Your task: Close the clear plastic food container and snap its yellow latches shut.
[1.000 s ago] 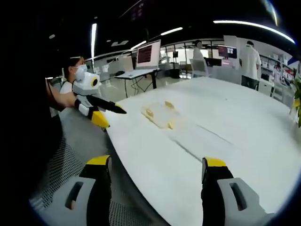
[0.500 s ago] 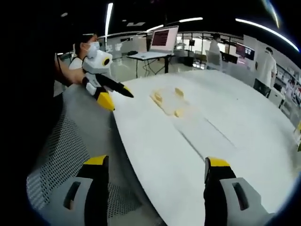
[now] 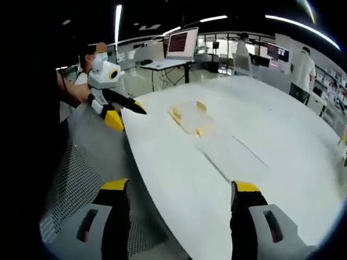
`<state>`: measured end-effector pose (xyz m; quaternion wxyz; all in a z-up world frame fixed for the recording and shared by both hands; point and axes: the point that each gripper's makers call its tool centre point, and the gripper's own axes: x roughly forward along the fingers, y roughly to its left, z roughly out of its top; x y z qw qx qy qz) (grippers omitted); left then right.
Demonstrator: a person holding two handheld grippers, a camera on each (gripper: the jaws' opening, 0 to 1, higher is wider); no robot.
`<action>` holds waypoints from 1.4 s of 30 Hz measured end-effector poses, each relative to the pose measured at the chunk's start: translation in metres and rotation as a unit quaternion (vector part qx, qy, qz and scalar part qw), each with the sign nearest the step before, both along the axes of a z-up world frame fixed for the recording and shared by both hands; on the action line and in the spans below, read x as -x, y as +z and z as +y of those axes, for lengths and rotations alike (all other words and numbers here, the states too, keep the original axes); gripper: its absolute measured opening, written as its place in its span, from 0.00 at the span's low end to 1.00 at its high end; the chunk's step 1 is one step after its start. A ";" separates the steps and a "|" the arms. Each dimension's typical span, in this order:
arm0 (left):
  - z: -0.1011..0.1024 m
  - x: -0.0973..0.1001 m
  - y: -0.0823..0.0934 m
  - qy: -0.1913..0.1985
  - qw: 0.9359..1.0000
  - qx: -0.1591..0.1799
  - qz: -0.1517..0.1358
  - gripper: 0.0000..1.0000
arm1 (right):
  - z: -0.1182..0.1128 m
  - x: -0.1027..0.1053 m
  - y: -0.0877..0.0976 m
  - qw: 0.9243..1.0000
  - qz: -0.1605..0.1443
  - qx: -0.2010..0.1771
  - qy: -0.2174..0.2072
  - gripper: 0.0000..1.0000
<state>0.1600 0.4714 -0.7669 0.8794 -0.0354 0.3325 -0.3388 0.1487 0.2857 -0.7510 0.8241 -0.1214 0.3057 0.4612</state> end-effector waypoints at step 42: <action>0.042 -0.041 0.011 -0.024 1.000 -0.013 0.003 0.74 | 0.068 -0.065 0.047 0.996 -0.001 -0.091 -0.017 0.66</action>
